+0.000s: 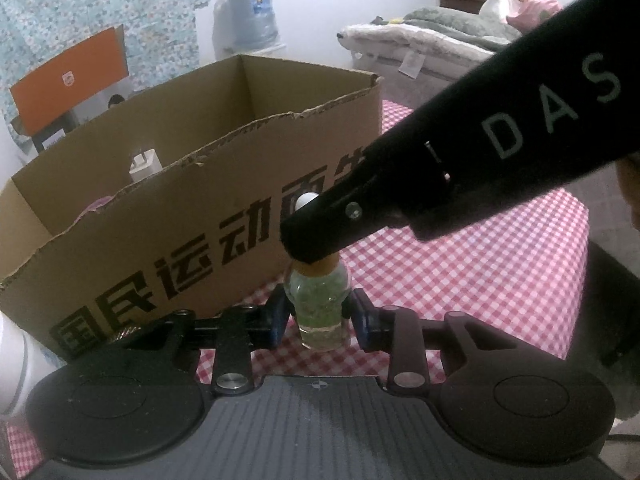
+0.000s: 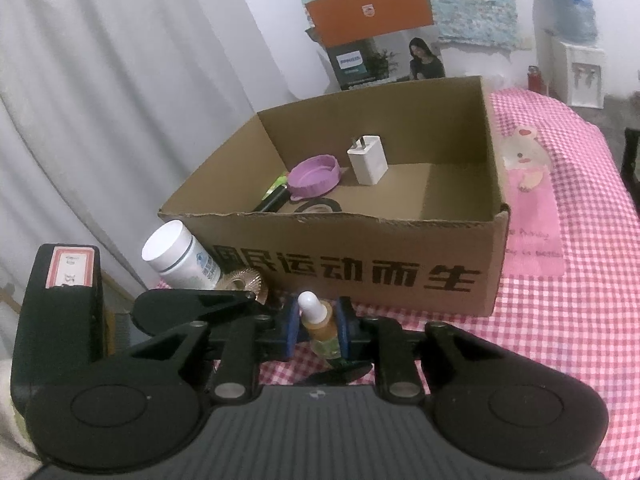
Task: Organize rigid objects
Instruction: 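Lift the dropper bottle and carry it toward the box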
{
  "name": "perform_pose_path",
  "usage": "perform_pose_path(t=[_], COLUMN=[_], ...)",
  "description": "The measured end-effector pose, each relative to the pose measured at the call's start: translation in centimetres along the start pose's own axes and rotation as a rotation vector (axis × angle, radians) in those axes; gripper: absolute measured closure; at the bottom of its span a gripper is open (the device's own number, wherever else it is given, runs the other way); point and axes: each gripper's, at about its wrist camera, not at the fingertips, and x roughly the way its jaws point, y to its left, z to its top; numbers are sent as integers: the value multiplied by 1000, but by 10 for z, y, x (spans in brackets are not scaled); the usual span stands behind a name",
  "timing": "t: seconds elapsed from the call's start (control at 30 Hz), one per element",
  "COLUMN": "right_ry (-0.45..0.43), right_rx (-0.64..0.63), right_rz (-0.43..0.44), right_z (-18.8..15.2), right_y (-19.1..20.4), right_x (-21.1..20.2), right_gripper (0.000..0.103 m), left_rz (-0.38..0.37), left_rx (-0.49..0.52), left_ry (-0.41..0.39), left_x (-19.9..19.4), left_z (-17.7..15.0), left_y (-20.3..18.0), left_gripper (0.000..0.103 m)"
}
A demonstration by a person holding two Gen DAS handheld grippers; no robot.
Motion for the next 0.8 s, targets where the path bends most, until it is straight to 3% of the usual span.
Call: perform_pose_path(t=[0.47, 0.8], right_ry=[-88, -168], right_rx=[-80, -178], right_rz=[-17, 67], right_z=[6, 78], right_y=[25, 43], right_x=[-46, -84], right_gripper=[85, 87], left_rz=[32, 57], left_rx=[11, -57], left_ry=[-89, -116], left_x=[-50, -98], left_z=[16, 81], left_y=[-15, 16], left_gripper=[72, 72])
